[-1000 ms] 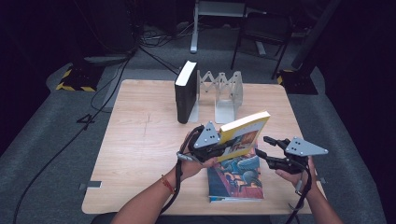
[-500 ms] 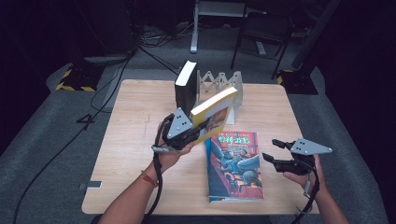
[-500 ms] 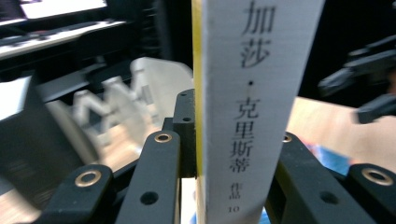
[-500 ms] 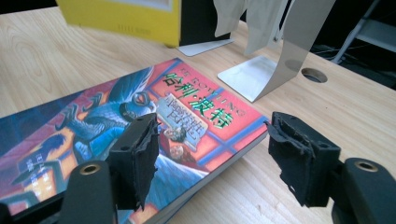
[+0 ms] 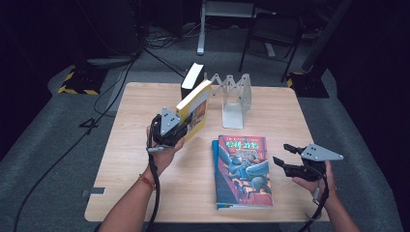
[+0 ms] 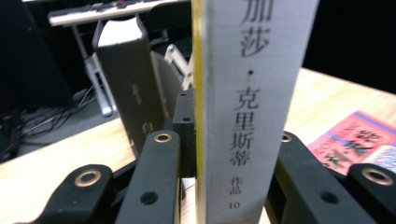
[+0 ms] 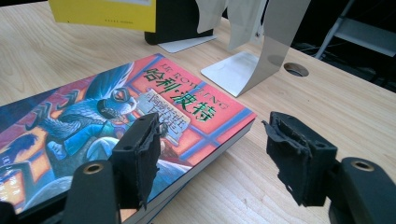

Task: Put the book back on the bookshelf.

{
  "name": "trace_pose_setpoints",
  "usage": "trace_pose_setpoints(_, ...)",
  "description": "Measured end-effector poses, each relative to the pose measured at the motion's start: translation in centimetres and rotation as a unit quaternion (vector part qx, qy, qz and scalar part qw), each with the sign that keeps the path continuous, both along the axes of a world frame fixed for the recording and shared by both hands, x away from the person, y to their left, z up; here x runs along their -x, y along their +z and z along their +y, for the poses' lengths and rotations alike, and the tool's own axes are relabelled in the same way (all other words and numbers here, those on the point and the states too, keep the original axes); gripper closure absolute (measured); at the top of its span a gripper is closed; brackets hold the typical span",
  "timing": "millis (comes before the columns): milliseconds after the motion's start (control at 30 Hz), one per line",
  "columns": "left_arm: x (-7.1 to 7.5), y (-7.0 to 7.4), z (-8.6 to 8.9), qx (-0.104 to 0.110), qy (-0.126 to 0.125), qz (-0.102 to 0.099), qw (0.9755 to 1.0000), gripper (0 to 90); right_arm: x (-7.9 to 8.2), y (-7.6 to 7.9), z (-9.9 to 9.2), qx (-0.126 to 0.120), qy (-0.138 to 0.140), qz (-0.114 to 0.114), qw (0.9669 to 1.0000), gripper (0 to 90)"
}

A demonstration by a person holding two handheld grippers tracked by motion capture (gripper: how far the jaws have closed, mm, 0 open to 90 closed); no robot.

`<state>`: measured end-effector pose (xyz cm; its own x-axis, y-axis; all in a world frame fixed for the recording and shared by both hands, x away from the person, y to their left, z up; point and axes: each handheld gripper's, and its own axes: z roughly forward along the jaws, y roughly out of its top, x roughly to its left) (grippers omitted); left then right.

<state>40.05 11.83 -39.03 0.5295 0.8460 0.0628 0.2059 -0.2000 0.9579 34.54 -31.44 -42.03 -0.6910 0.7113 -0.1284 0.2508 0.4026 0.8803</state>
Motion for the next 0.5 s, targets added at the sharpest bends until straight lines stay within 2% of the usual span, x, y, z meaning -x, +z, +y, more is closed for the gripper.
trace_pose_setpoints(133, -0.6, -0.7, -0.6, -0.005, 0.013, 0.002, 0.9999, 74.8, 0.0, -0.3, 0.2, 0.01, 0.005, -0.002, 0.9999, 36.0)
trace_pose_setpoints(200, -1.0, -1.0, -1.1, -0.002, 0.019, 0.005, 0.9998, 74.7, 0.1, -0.4, 0.5, 0.023, 0.012, -0.006, 0.9997, 36.1)
trace_pose_setpoints(333, -1.9, -1.5, -2.1, -0.014, 0.035, 0.0, 0.9993, 74.7, 0.2, -0.5, 0.8, 0.031, 0.016, -0.005, 0.9994, 36.4)
trace_pose_setpoints(500, -2.9, -2.4, -2.2, -0.003, 0.067, 0.012, 0.9977, 74.7, 0.4, -0.7, 1.2, 0.047, 0.023, -0.008, 0.9986, 36.2)
